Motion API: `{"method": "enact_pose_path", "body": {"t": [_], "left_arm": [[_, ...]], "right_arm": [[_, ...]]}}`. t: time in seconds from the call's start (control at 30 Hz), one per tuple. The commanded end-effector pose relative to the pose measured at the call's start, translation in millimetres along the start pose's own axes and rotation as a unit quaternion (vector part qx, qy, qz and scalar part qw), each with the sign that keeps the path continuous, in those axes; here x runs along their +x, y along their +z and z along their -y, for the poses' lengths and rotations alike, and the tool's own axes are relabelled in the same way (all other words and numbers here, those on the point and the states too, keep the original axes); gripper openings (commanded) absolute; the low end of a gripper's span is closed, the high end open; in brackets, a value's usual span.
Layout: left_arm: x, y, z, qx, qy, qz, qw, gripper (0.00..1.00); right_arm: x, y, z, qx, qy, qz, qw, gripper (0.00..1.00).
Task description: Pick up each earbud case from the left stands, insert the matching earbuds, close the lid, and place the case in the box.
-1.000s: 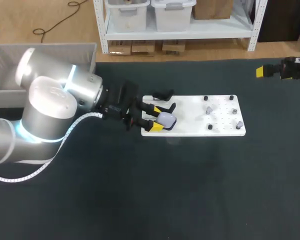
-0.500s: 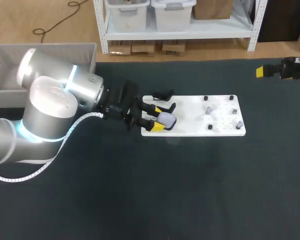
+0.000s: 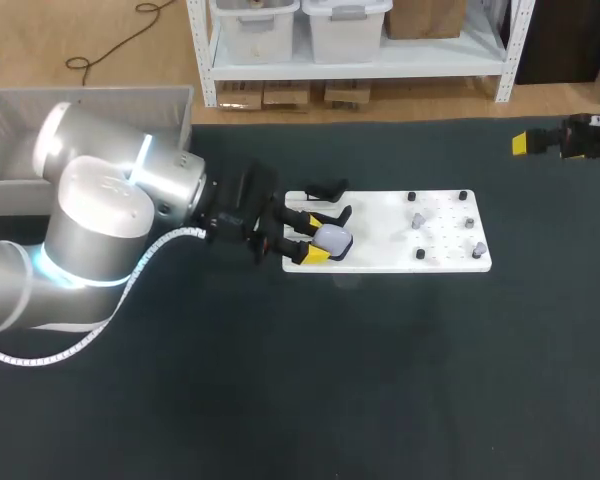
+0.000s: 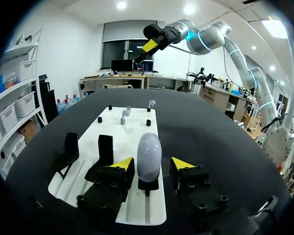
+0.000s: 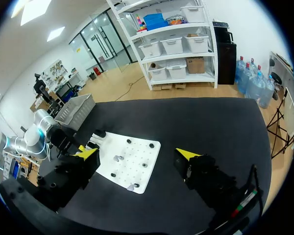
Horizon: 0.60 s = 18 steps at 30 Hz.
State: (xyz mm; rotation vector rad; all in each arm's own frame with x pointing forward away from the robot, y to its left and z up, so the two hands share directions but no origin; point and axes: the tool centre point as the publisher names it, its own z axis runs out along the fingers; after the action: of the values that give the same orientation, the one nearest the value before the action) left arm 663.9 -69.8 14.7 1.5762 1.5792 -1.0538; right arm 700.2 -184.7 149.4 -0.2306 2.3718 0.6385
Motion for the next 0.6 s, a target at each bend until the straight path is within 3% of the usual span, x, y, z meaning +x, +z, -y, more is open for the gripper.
{"method": "enact_pose_path", "body": {"t": [0.03, 0.47, 0.6], "left_arm": [[0.5, 0.2, 1.1, -0.003, 0.000, 0.002, 1.000, 0.45], [-2.7, 2.4, 2.1, -0.003, 0.002, 0.007, 1.000, 0.38], [-2.8, 2.8, 2.5, -0.003, 0.006, 0.007, 1.000, 0.17]], "right_arm": [[-0.1, -0.4, 0.0, 0.000, 0.000, 0.000, 1.000, 1.00], [-0.1, -0.4, 0.0, 0.000, 0.000, 0.000, 1.000, 1.00], [-0.1, -0.4, 0.0, 0.000, 0.000, 0.000, 1.000, 1.00]]}}
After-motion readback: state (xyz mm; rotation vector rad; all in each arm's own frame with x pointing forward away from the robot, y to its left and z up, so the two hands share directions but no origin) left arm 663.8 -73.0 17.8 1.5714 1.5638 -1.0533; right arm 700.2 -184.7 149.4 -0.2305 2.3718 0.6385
